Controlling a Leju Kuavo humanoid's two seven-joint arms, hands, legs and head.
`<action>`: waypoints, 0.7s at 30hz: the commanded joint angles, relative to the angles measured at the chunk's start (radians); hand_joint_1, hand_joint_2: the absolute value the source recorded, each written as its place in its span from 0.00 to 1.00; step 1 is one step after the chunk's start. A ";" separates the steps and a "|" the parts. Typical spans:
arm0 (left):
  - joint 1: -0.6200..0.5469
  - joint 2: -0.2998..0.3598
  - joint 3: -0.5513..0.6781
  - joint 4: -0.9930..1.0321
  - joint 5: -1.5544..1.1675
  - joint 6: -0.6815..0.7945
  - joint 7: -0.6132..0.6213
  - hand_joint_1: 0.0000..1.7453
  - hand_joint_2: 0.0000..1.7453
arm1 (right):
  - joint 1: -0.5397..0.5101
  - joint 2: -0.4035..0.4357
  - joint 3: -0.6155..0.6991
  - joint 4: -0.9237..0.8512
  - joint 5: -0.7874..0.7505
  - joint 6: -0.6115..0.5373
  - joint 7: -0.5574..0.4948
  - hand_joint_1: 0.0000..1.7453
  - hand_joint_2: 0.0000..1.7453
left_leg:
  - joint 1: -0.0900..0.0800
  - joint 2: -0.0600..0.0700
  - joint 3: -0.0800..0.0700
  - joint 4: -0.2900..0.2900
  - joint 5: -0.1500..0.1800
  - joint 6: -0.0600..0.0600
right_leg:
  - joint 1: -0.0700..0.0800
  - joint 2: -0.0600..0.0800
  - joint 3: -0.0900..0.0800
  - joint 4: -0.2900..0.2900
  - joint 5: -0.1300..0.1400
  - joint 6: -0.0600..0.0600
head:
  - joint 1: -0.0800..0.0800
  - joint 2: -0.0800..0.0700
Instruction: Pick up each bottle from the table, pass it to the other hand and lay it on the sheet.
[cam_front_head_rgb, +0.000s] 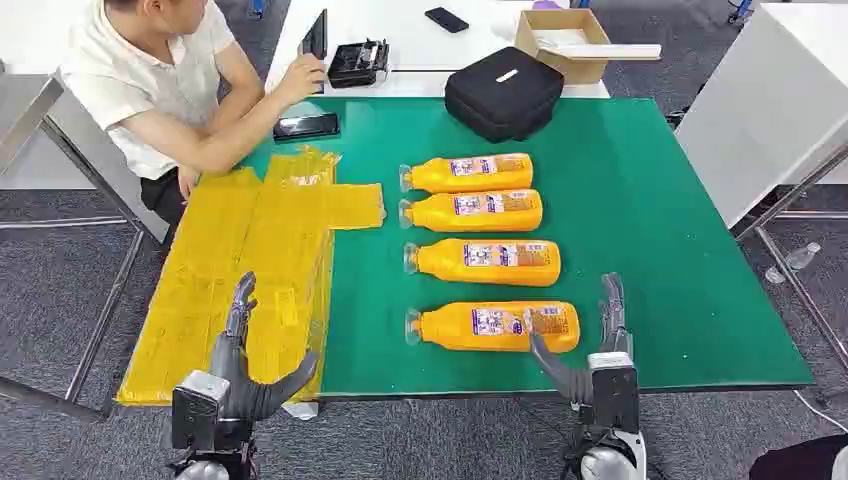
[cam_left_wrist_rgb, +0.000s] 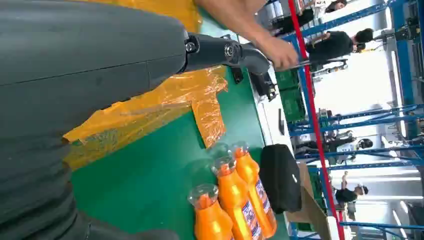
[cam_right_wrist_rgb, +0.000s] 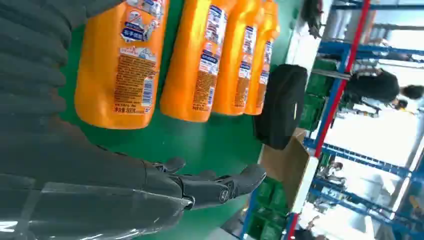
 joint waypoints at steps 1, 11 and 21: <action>-0.011 -0.003 -0.008 0.023 0.000 0.001 0.005 0.00 1.00 | -0.004 0.025 0.000 0.017 0.033 -0.011 0.001 0.00 1.00 | 0.001 0.002 0.004 0.000 -0.002 0.000 | 0.001 0.000 0.004 0.000 -0.002 -0.004 | 0.000 0.000; -0.080 0.009 -0.068 0.129 -0.118 0.064 0.001 0.00 1.00 | -0.033 -0.011 0.101 0.069 0.260 -0.095 0.057 0.00 1.00 | 0.000 0.001 0.004 -0.001 -0.001 0.000 | 0.001 0.000 0.004 -0.001 -0.001 -0.004 | 0.000 0.000; -0.090 0.004 -0.086 0.168 -0.040 0.022 -0.002 0.00 1.00 | -0.052 -0.178 0.237 0.092 0.446 -0.183 0.204 0.00 1.00 | 0.000 0.001 0.003 -0.001 0.000 0.000 | 0.001 -0.001 0.003 -0.002 0.000 -0.002 | 0.000 0.000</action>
